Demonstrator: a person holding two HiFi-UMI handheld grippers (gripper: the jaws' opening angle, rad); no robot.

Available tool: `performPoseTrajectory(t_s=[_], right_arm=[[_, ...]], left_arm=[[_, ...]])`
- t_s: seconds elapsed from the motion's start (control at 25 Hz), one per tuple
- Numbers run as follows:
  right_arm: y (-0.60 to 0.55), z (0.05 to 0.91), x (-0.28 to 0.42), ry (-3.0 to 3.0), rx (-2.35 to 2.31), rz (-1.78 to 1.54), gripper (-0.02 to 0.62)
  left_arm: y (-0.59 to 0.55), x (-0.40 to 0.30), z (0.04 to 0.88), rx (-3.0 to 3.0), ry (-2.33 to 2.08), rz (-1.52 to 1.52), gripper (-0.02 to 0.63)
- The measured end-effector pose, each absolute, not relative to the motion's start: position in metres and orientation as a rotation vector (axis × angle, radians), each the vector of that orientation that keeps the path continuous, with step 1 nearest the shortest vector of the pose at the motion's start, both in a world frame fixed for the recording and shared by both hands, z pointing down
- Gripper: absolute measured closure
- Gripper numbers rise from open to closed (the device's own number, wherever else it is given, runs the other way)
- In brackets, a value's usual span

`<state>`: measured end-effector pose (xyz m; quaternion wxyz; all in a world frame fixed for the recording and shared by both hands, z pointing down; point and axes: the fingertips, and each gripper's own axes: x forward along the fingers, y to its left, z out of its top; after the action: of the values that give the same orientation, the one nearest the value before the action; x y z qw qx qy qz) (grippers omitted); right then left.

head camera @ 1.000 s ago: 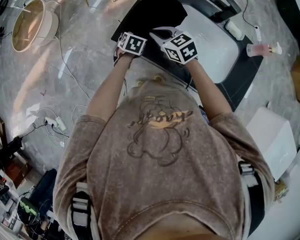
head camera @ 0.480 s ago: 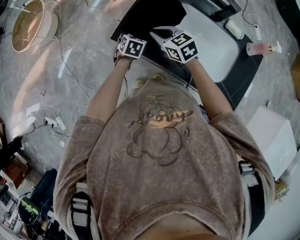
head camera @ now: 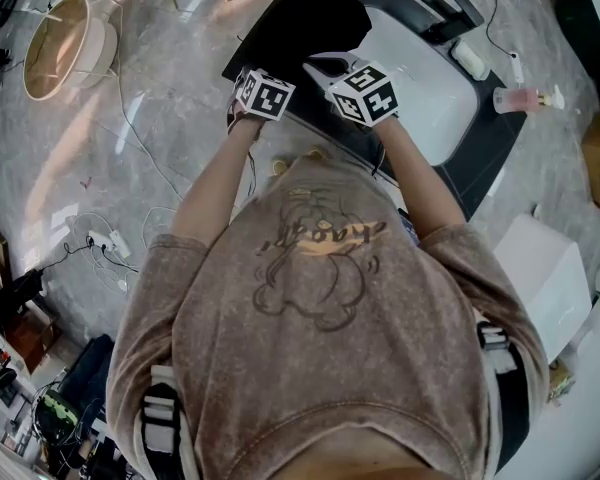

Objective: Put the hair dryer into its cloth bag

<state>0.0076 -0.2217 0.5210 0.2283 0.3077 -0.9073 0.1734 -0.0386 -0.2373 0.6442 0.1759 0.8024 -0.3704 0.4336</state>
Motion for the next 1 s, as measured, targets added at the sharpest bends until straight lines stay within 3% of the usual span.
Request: performPoseTrajectory(t_s=[1.0], right_arm=[[-0.217,0.533,-0.001,-2.488,0.791,0.465,0.572]], left_arm=[[-0.194,-0.07,0.606,2.352,-1.065,1.016,0.296]])
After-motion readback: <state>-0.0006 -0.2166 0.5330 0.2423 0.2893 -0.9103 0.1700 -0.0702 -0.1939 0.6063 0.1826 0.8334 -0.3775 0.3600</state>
